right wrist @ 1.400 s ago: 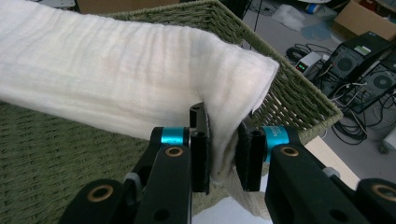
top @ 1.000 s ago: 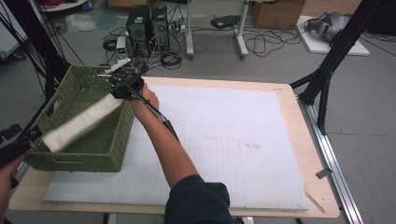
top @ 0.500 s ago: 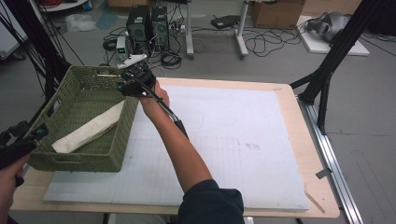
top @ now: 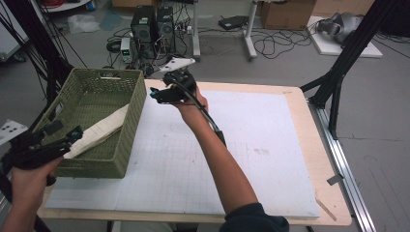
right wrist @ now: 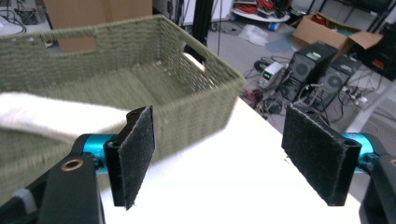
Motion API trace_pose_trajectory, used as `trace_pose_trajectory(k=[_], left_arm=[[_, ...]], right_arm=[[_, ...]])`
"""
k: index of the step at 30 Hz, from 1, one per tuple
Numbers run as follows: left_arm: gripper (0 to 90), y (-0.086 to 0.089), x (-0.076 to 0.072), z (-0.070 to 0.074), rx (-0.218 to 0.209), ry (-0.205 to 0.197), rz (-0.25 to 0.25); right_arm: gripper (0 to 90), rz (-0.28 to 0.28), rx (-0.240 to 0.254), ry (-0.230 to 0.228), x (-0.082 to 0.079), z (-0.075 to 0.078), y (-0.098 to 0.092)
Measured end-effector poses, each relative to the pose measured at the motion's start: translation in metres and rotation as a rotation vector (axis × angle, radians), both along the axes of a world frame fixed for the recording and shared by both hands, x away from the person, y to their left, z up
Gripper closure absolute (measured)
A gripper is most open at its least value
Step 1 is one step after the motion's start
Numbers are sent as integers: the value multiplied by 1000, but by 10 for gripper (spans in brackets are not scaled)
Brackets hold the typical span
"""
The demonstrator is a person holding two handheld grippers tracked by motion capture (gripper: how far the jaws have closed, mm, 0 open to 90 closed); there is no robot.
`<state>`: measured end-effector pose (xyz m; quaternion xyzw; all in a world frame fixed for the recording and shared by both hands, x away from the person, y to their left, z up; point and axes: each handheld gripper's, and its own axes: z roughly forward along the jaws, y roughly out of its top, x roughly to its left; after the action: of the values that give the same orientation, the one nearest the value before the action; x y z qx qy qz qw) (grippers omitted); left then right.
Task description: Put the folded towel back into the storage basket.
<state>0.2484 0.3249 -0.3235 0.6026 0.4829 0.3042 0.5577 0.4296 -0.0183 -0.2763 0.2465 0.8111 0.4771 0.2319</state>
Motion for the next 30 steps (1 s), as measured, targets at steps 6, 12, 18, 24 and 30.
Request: trace_pose_trajectory(k=[6,12,18,24,30], left_arm=[[230,-33,13,-3,8,6,-93],[238,-65,27,-5,11,-4,-162],[238,-96,38,-9,14,-9,-232],[238,-123,48,-16,24,-10,-293],[238,-147,48,-14,31,-43,-336]], right_arm=[[199,-45,-11,22,-6,-11,-47],[170,-82,15,-3,-21,-19,-92],[112,-119,18,7,-33,-29,-137],[111,-162,27,4,-54,-43,-175],[111,-211,34,-7,-84,-64,-215]])
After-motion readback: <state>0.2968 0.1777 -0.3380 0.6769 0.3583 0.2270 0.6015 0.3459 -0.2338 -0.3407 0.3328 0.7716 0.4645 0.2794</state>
